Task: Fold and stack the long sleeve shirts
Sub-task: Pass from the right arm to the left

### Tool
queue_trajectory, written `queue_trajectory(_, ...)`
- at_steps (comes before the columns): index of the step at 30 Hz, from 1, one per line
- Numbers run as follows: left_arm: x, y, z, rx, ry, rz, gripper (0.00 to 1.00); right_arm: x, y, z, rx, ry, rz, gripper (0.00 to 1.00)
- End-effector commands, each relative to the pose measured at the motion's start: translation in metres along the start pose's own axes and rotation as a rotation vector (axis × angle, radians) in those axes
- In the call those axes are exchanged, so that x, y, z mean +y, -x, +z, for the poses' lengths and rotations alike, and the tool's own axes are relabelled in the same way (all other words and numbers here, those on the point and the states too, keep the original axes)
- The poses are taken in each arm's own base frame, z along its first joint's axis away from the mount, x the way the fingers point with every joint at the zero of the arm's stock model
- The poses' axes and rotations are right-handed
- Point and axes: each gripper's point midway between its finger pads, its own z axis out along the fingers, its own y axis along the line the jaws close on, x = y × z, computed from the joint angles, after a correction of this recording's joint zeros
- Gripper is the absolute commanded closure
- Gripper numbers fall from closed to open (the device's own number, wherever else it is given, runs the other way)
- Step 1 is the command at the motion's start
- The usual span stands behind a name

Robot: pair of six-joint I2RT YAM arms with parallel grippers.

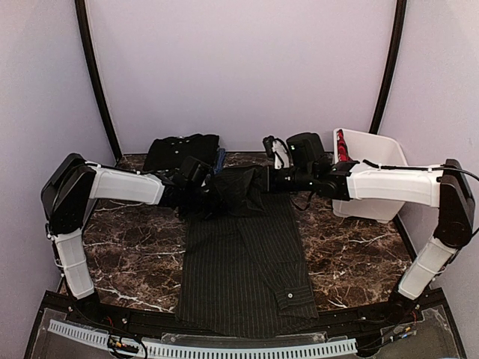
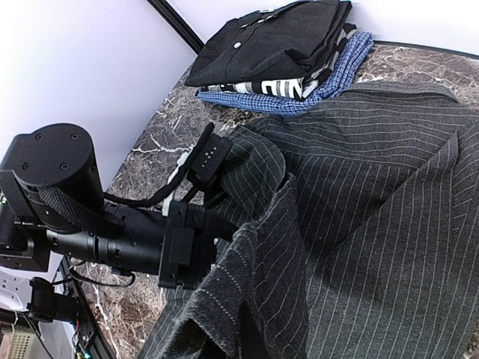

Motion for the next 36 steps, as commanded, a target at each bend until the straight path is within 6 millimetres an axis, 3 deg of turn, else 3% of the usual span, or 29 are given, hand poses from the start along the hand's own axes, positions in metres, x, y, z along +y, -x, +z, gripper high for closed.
queue_trajectory(1,-0.017,0.006,-0.007,-0.04,-0.015,0.036,0.99,0.011,0.015,-0.009,-0.077,0.013,-0.04,1.0)
queue_trajectory(6,-0.026,0.022,-0.044,-0.151,0.019,0.123,1.0,0.001,0.013,-0.013,-0.091,-0.036,-0.112,0.98)
queue_trajectory(11,-0.034,0.024,-0.083,-0.197,0.032,0.216,1.0,-0.016,0.016,-0.027,-0.139,-0.132,-0.229,0.71)
queue_trajectory(16,-0.041,0.024,-0.11,-0.206,0.047,0.304,1.0,-0.022,0.015,-0.044,-0.189,-0.165,-0.313,0.46)
queue_trajectory(23,-0.058,0.019,-0.127,-0.182,0.009,0.34,1.0,0.011,0.009,-0.043,-0.219,-0.062,-0.412,0.34)
queue_trajectory(32,-0.101,0.02,-0.145,-0.19,-0.2,0.224,1.0,0.056,-0.011,0.0,-0.23,-0.151,-0.435,0.25)
queue_trajectory(36,-0.116,0.027,-0.153,-0.206,-0.302,0.157,1.0,0.052,-0.02,0.01,-0.257,-0.294,-0.425,0.19)
